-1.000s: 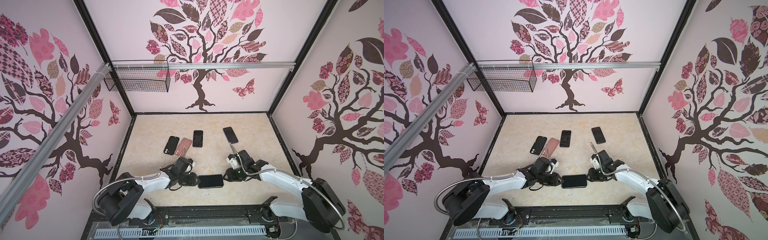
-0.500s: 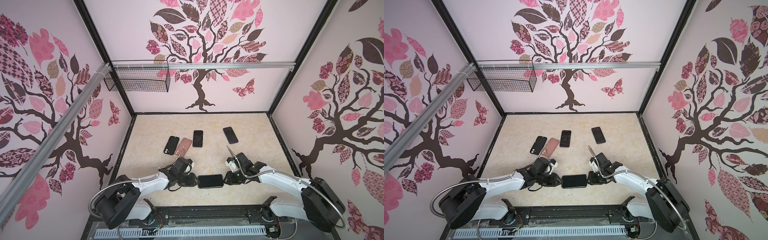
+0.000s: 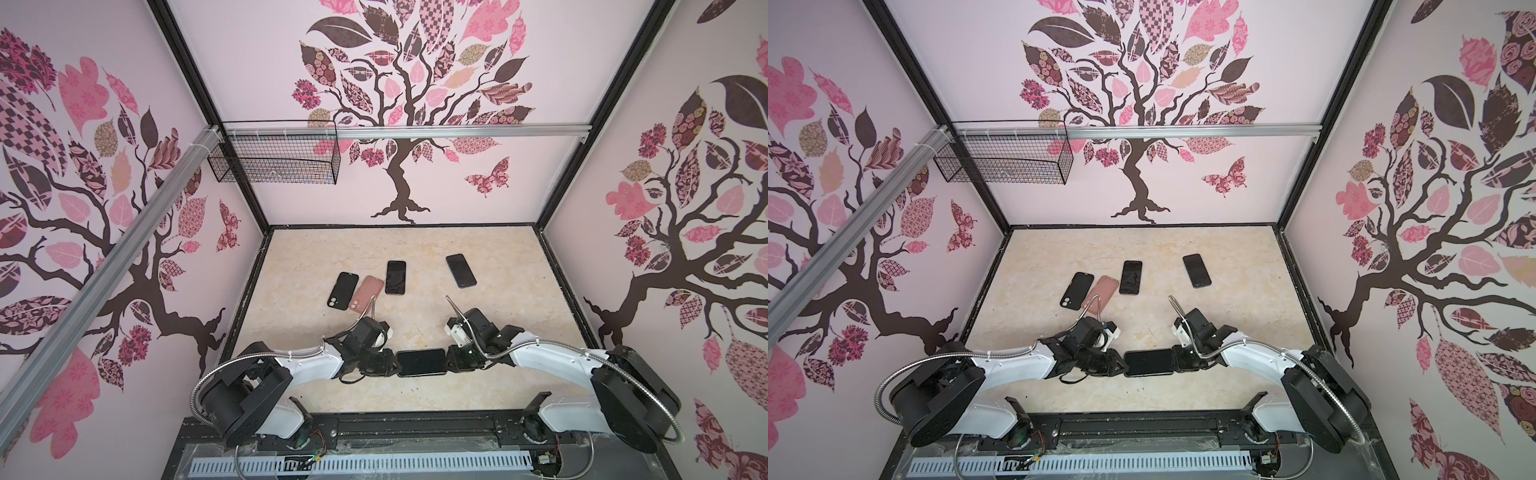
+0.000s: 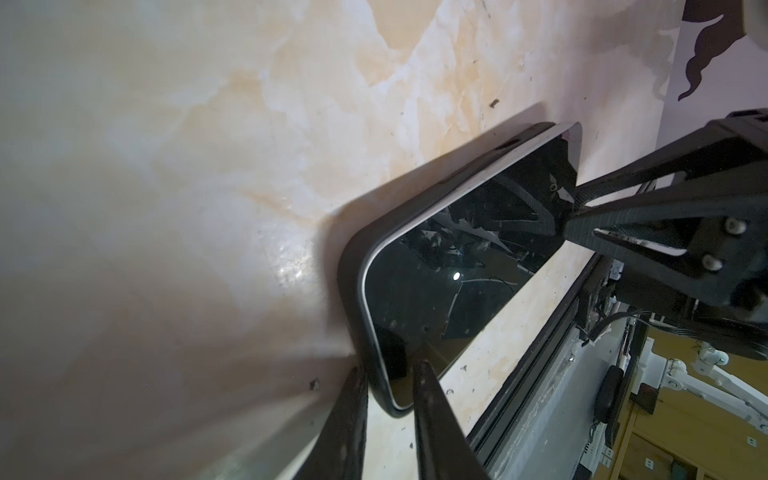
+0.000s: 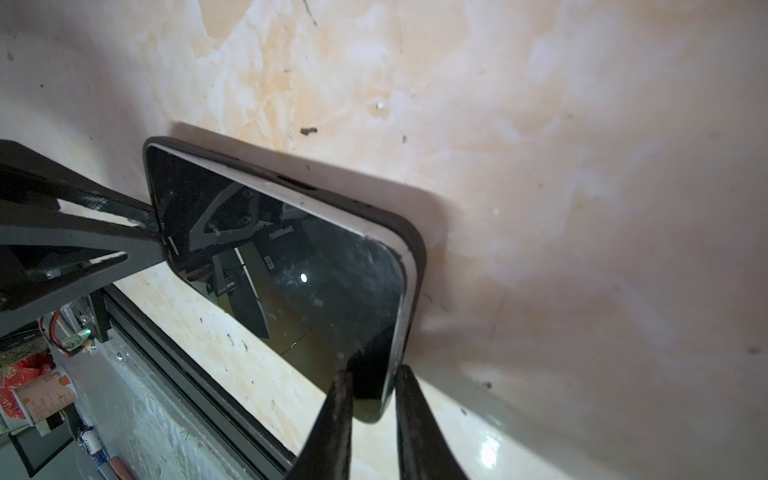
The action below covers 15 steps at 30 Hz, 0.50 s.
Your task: Put the phone into the phone case
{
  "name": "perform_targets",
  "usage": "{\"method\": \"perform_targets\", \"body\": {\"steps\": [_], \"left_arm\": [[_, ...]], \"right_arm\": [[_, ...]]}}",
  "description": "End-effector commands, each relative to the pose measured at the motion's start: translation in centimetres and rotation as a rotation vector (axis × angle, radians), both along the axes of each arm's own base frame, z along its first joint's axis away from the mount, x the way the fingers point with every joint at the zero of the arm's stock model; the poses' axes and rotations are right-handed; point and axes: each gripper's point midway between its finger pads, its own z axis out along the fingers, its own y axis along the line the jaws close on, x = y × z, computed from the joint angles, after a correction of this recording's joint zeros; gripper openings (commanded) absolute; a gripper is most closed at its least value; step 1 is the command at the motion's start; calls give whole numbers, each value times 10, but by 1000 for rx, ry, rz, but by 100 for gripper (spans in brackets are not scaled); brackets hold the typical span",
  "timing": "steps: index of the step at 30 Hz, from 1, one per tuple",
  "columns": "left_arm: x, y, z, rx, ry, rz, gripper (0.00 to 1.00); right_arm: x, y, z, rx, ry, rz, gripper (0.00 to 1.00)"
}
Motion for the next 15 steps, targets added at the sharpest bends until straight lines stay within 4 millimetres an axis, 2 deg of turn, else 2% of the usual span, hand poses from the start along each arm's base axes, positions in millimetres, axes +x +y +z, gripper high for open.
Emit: {"method": "perform_targets", "body": {"steps": [1, 15], "left_arm": [[-3, -1, -5, 17, 8, -15, 22], [-4, -2, -7, 15, 7, -11, 21]], "right_arm": [[-6, -2, -11, -22, 24, 2, 20], [-14, -4, -25, -29, 59, 3, 17]]}}
